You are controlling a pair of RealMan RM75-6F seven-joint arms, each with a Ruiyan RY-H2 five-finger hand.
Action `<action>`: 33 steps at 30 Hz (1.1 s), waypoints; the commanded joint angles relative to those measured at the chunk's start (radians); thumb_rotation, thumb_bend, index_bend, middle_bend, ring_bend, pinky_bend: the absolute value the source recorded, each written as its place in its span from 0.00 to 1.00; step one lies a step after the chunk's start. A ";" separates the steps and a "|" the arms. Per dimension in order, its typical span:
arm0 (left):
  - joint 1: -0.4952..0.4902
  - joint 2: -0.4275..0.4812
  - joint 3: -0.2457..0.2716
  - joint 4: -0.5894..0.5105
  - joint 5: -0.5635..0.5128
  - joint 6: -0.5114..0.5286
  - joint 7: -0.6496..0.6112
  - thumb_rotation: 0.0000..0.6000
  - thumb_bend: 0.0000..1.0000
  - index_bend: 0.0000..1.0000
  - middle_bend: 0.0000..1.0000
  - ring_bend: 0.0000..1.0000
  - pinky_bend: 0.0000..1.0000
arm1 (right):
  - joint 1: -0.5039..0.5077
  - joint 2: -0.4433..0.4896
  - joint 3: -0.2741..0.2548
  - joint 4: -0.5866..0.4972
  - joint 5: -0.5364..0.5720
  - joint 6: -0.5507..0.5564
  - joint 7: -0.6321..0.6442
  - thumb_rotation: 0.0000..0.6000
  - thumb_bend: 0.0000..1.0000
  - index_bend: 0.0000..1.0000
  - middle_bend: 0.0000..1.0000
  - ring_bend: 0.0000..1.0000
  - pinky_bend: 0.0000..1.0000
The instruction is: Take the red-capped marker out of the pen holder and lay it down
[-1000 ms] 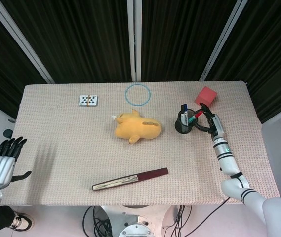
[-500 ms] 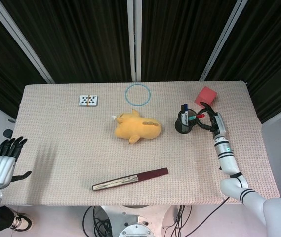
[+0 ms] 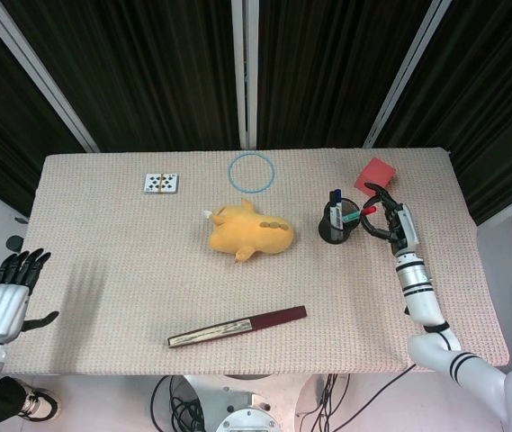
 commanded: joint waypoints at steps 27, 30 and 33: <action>0.018 -0.015 0.013 0.028 0.011 0.021 -0.043 1.00 0.00 0.06 0.02 0.00 0.00 | -0.295 0.072 -0.184 -0.237 0.016 0.268 -1.052 1.00 0.47 0.88 0.19 0.00 0.00; 0.020 -0.011 0.011 0.029 0.007 0.021 -0.047 1.00 0.00 0.06 0.02 0.00 0.00 | -0.278 0.051 -0.167 -0.249 0.068 0.204 -1.133 1.00 0.48 0.88 0.18 0.00 0.00; 0.022 -0.007 0.010 0.030 0.003 0.019 -0.053 1.00 0.00 0.06 0.02 0.00 0.00 | -0.262 0.032 -0.161 -0.241 0.081 0.177 -1.191 1.00 0.45 0.78 0.15 0.00 0.00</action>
